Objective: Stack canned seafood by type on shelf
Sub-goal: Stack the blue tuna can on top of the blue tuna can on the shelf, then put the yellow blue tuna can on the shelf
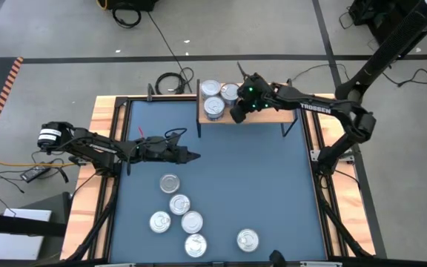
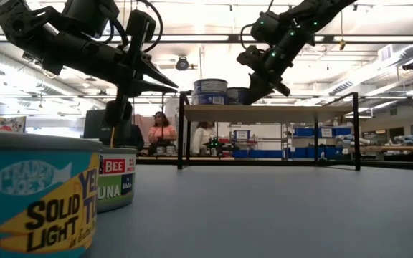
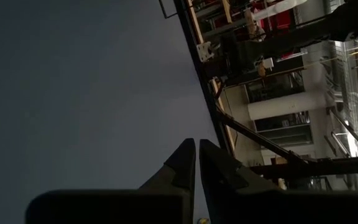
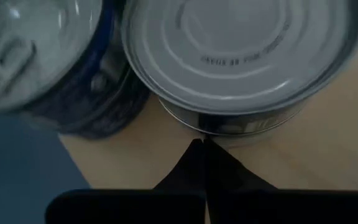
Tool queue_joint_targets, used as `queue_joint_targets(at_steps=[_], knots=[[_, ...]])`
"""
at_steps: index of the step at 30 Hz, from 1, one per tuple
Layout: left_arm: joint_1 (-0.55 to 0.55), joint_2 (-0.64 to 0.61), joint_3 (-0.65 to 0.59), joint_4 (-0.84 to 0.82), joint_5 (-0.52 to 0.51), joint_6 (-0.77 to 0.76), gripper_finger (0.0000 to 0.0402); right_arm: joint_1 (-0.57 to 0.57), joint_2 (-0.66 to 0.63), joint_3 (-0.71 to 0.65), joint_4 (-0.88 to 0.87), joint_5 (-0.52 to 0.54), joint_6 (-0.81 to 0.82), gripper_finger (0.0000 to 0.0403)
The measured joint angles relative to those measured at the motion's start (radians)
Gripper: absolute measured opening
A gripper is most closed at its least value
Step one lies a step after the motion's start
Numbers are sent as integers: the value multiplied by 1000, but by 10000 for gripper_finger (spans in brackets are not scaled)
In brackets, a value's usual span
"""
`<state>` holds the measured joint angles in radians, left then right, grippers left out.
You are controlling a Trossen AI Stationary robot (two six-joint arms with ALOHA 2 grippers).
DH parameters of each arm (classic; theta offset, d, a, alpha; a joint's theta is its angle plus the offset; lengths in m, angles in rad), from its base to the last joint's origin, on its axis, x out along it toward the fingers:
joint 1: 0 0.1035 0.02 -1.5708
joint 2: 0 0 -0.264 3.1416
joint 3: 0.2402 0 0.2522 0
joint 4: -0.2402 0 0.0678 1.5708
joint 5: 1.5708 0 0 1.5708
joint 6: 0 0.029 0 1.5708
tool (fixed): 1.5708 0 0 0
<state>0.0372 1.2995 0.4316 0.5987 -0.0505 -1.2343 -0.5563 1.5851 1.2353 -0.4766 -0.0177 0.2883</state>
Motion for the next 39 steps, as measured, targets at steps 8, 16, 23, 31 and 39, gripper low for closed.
queue_joint_targets(at_steps=[8,16,23,31,39], knots=[[0,0,0,-3,0,0,26,-63,-28,8,-6,-9,2,0],[0,0,0,-3,0,0,26,-70,-36,8,-25,-9,-30,0],[0,0,0,15,108,5,24,-66,-178,8,-102,-69,-50,0],[-87,-45,0,-3,272,-86,4,24,-427,8,-287,-239,-4,0],[-262,-243,125,-751,-9,-136,2,241,-497,8,-462,-82,62,0]])
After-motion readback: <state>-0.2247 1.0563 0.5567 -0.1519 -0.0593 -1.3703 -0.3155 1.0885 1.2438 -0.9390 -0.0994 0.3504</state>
